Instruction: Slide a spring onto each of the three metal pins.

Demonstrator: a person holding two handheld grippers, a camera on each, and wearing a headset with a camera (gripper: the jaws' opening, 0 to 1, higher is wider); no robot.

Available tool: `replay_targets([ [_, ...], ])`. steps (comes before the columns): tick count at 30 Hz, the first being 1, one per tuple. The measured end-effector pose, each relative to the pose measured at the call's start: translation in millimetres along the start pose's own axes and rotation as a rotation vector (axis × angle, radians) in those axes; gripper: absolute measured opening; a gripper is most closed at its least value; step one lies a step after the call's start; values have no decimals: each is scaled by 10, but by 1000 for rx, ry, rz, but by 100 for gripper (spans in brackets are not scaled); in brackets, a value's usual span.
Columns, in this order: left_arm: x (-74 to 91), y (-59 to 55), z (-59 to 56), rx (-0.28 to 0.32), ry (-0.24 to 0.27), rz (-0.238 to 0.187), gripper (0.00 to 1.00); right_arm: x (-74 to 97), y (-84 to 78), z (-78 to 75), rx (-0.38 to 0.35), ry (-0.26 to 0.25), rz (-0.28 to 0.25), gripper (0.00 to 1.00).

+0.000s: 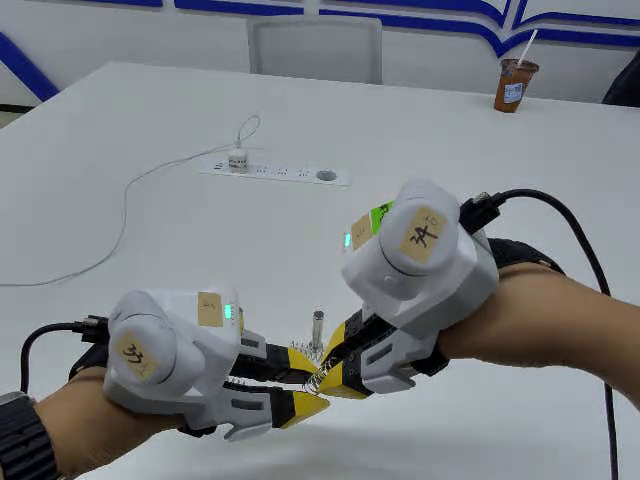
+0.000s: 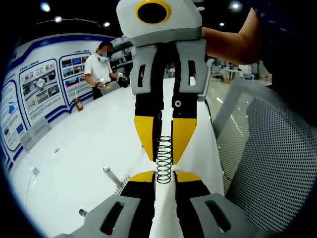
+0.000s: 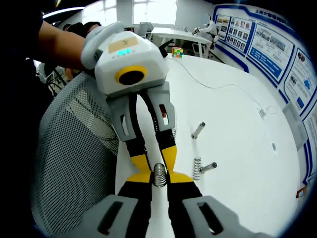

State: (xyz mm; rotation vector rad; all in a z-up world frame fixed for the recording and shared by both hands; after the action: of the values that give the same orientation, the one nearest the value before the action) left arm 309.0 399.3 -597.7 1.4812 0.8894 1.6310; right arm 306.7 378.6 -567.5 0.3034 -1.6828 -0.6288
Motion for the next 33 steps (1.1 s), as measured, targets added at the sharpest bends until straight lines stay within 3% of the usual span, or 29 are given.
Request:
replay_targets([
  [17, 217, -82, 94, 63, 41, -17, 29, 274, -292, -260, -60, -51, 53, 12],
  [33, 560, -285, 206, 138, 162, -32, 37, 454, -513, -427, -104, -93, 91, 12],
])
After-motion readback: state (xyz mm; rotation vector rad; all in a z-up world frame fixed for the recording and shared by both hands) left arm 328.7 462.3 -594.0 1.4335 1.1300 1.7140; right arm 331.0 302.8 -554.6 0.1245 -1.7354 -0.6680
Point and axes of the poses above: the centre of the closed fingertips' face, and the gripper's own axes: x roughly backward along the fingers, z roughly to its left, y roughly out of its top, the point moved 3 cm from there along x, roughly backward along the fingers, and after that the axes turned 3 degrees about -y, right-handed, at the moved point
